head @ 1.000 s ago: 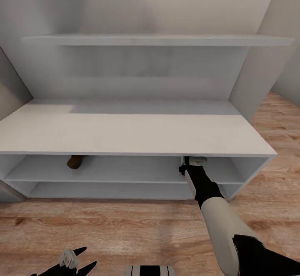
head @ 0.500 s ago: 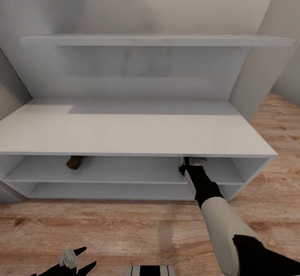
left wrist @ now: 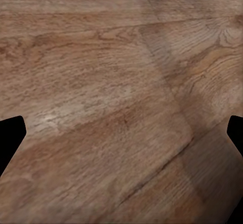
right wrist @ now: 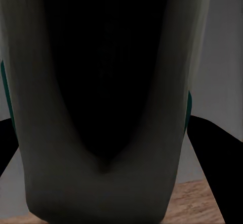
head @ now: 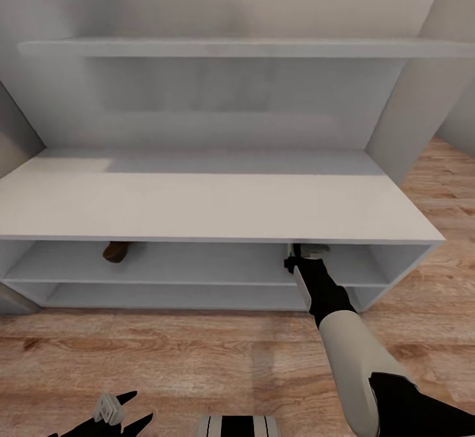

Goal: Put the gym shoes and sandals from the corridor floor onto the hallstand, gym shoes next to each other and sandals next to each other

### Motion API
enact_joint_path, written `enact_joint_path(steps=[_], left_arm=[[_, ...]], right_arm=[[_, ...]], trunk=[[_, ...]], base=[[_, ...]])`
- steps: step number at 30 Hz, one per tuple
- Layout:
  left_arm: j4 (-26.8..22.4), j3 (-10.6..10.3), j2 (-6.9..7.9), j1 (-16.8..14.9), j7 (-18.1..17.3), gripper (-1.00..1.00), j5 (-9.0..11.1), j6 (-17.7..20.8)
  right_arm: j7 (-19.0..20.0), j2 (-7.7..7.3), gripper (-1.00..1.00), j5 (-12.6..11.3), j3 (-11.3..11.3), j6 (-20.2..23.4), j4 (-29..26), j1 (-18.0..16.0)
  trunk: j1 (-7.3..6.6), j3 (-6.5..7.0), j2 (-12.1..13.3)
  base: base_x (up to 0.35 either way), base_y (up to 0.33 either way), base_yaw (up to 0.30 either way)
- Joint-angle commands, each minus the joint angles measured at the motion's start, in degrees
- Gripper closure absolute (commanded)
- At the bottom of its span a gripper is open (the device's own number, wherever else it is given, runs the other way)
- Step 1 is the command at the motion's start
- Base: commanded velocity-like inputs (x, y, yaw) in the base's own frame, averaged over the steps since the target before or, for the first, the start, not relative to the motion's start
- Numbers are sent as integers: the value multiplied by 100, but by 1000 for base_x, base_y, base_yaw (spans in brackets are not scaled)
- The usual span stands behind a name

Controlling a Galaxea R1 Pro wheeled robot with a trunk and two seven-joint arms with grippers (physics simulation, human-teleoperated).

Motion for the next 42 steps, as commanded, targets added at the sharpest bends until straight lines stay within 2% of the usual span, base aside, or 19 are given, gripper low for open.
enact_joint_path(steps=[1,20,21,42], left_arm=[[2,-47,7,-3,0,-100,49,-27],[43,-45,7,-3,0,-100,49,-35],[43,-45,7,-3,0,-100,49,-35],[63,-46,7,-3,0,-100,51,-43]], right_arm=[[13,7,100,97,-35,48,221,0],[13,7,100,98,-38,48,218,0],[12,7,-100,98,-38,48,217,0],[8,7,-100,97,-38,48,212,0]], trunk=[[0,-7,-1],[0,-11,-1],[0,-12,-1],[0,-12,-1]], base=[[0,0,0],[34,0,0],[36,0,0],[4,0,0]])
